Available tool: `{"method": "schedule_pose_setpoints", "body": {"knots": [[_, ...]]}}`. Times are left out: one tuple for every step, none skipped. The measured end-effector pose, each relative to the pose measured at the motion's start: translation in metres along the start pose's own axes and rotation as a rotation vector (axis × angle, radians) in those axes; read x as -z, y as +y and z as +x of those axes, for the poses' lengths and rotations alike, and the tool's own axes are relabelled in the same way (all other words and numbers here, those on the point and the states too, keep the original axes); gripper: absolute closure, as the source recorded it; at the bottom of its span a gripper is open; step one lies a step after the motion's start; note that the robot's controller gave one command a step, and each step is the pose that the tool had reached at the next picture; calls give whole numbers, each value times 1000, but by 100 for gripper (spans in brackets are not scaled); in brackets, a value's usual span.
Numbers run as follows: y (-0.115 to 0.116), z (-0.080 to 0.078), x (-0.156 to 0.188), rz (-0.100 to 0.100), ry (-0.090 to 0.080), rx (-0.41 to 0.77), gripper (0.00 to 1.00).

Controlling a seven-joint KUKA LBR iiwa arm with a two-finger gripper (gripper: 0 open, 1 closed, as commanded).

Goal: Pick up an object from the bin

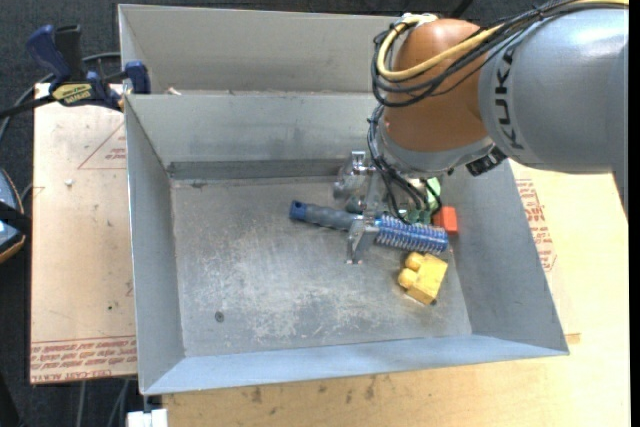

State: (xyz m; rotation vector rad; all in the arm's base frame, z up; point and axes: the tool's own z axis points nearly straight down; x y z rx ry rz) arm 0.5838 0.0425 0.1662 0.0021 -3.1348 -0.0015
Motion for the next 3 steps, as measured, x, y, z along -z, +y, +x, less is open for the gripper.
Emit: {"method": "schedule_pose_setpoints", "body": {"knots": [[0,-22,-89,-1,-13,67,0],[0,-22,-86,-1,-14,66,100],[9,-25,76,0,-18,73,100]]}}
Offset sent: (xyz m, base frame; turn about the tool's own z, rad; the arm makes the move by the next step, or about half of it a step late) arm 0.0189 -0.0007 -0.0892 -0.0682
